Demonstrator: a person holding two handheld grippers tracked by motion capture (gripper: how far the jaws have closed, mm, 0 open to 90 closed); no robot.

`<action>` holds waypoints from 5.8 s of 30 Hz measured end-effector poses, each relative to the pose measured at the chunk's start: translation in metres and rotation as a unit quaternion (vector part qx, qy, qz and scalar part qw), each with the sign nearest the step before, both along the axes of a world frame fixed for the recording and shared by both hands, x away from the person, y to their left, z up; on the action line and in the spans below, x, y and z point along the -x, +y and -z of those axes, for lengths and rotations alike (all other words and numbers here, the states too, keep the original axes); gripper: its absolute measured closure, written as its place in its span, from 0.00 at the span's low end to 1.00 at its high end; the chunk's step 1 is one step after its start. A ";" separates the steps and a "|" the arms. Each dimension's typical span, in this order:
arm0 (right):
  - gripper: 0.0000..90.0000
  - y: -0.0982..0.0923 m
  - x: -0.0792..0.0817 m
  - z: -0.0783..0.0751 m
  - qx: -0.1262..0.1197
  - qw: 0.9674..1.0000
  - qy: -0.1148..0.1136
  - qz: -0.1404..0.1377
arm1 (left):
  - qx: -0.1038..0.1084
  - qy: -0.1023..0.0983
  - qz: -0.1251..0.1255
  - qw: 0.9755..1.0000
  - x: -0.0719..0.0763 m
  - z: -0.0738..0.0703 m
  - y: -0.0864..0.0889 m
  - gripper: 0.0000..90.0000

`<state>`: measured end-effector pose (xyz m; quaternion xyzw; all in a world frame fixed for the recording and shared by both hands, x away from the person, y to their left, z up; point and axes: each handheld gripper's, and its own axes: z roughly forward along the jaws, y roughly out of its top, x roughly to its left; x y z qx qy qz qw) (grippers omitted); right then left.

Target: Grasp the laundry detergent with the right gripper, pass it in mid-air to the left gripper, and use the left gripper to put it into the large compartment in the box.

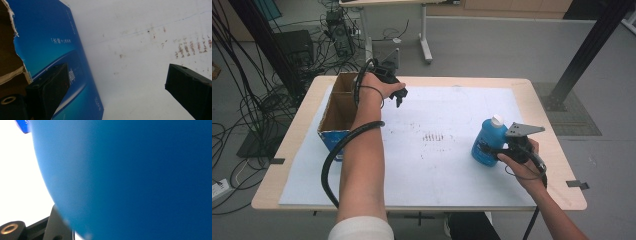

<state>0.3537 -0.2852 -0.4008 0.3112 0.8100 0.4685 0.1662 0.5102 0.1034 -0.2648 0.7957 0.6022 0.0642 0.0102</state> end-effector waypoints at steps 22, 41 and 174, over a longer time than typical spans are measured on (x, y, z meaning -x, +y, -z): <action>0.50 0.000 0.001 0.001 -0.002 1.000 -0.004 0.001 | -0.001 -0.001 0.002 1.000 0.000 -0.001 -0.001 0.07; 0.50 0.000 0.001 0.001 -0.002 1.000 -0.005 0.001 | -0.003 -0.001 0.002 1.000 -0.001 0.000 -0.002 0.07; 0.49 0.191 -0.134 -0.125 0.004 0.980 0.066 -0.190 | -0.019 -0.032 0.322 0.946 0.031 -0.158 -0.005 0.07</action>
